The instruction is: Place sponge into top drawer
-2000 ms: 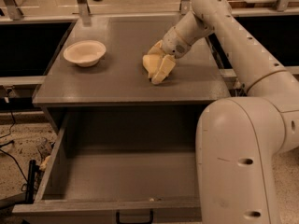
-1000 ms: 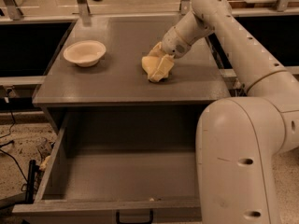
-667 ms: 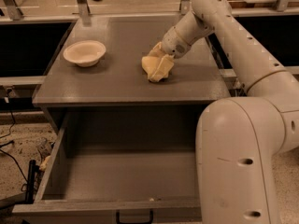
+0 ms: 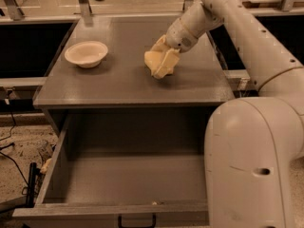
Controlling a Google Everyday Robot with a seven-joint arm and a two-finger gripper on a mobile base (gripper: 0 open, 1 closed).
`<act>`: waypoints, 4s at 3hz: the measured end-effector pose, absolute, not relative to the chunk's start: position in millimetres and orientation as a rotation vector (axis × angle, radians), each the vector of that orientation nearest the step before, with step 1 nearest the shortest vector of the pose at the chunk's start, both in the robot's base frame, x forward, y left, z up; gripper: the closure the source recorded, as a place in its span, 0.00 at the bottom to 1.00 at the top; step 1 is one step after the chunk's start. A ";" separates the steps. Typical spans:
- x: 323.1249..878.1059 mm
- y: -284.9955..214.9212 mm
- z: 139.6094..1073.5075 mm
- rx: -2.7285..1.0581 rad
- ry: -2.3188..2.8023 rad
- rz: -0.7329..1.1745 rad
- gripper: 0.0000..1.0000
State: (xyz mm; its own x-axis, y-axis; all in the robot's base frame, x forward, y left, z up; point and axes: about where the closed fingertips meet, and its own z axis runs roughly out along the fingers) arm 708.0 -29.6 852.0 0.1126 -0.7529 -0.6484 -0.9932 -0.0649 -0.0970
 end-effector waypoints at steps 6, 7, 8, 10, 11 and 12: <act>591.9 -43.0 930.5 -1.938 1.460 0.500 1.00; 558.4 -43.3 919.5 -1.962 1.432 0.523 1.00; 523.1 -47.9 906.5 -1.990 1.435 0.531 1.00; 460.7 -73.0 875.9 -2.020 1.525 0.530 1.00; 454.9 -75.3 870.4 -2.023 1.539 0.535 1.00; 457.0 -73.8 865.4 -2.005 1.556 0.543 1.00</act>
Offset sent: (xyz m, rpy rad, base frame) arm -0.1136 -0.0464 0.1350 0.0217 -0.1954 -0.0055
